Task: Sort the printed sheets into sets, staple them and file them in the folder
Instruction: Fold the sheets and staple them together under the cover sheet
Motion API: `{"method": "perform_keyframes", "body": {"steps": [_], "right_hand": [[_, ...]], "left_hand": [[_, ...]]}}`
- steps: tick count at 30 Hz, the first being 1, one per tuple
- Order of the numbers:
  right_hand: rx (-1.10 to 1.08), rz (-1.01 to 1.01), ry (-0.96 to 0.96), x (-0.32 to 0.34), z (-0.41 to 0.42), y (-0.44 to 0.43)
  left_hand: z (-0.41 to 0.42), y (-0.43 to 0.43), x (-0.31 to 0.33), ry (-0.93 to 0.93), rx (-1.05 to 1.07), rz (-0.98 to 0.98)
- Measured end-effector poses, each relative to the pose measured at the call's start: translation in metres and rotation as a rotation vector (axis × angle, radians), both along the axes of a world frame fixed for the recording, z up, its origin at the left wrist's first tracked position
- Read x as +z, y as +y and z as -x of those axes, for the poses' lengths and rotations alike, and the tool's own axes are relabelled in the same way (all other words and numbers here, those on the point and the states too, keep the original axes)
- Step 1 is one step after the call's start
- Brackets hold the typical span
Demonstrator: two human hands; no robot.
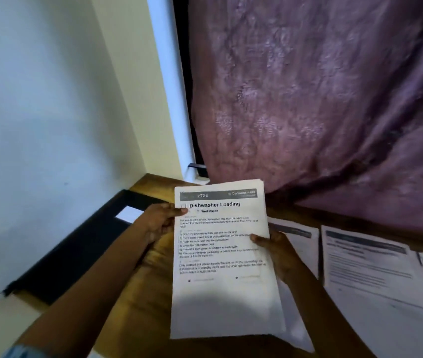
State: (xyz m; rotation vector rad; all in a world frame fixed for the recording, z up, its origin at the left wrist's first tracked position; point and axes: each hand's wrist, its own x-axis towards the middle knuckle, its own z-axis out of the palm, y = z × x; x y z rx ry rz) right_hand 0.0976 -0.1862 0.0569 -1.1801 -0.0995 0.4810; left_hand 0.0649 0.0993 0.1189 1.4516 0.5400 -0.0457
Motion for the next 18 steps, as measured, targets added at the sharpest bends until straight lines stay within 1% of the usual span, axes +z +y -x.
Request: {"method": "perform_keyframes", "body": {"steps": [2,6,10,12,14,16,18], "right_hand": [[-0.061,0.049,0.047,-0.013,0.000,0.025],[-0.170,0.264,-0.020,-0.031,0.005,0.056],[-0.179,0.424,-0.048,-0.050,0.004,0.073],[-0.198,0.469,-0.031,-0.054,0.002,0.079],[-0.237,0.508,-0.011,-0.056,0.002,0.086],[-0.267,0.560,-0.013,-0.057,0.001,0.095],[-0.296,0.591,-0.017,-0.059,0.000,0.104]], "left_hand": [[-0.013,0.021,-0.016,0.029,0.006,-0.020],[-0.033,0.041,-0.049,0.107,0.003,-0.110],[-0.049,0.047,-0.076,0.185,-0.059,-0.257],[-0.056,0.048,-0.084,0.197,-0.082,-0.310],[-0.058,0.050,-0.087,0.172,-0.089,-0.410],[-0.055,0.055,-0.086,0.083,-0.090,-0.586],[-0.044,0.058,-0.084,-0.007,-0.082,-0.712]]}}
